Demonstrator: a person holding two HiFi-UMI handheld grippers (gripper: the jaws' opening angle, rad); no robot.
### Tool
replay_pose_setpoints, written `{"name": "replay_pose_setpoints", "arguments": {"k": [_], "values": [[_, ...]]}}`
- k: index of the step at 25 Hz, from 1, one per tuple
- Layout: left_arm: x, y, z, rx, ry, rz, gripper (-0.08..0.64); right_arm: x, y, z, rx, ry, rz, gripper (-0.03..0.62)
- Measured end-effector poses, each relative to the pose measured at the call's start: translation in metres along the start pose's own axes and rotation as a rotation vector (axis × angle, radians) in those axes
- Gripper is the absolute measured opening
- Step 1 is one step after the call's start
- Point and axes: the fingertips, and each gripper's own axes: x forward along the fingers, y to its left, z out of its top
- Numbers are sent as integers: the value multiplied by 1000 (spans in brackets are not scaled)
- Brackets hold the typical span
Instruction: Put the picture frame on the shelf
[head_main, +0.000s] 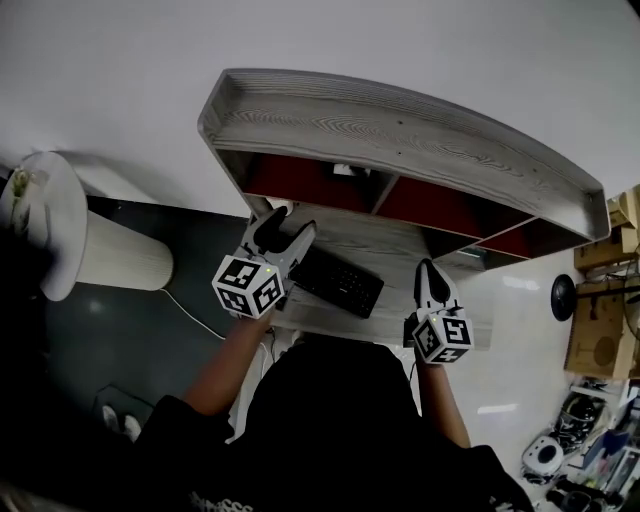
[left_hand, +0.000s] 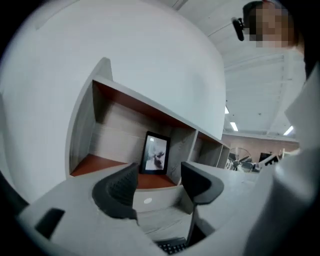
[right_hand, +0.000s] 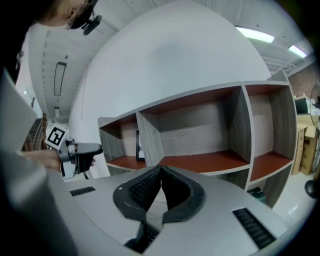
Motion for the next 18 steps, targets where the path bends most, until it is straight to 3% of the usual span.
{"name": "replay_pose_setpoints", "arguments": {"k": [3,7,10,13,18], "values": [[-21,-15,-14,96,3,11,270,2,11,14,44,-28,25,13],[-40,-25,-24,43,-33,-7,215,4,27,26,-22,-70,34,12],[-50,-24,-22,105,-33,25,103,6,36,27,-62,-73,45,13],[-57,-17,-19,103,-43,65,26,7,43,19,-80,-44,62,13],[-58,-14,-15,110,-44,86,17,8,43,16,-99,-28,52,12]]}}
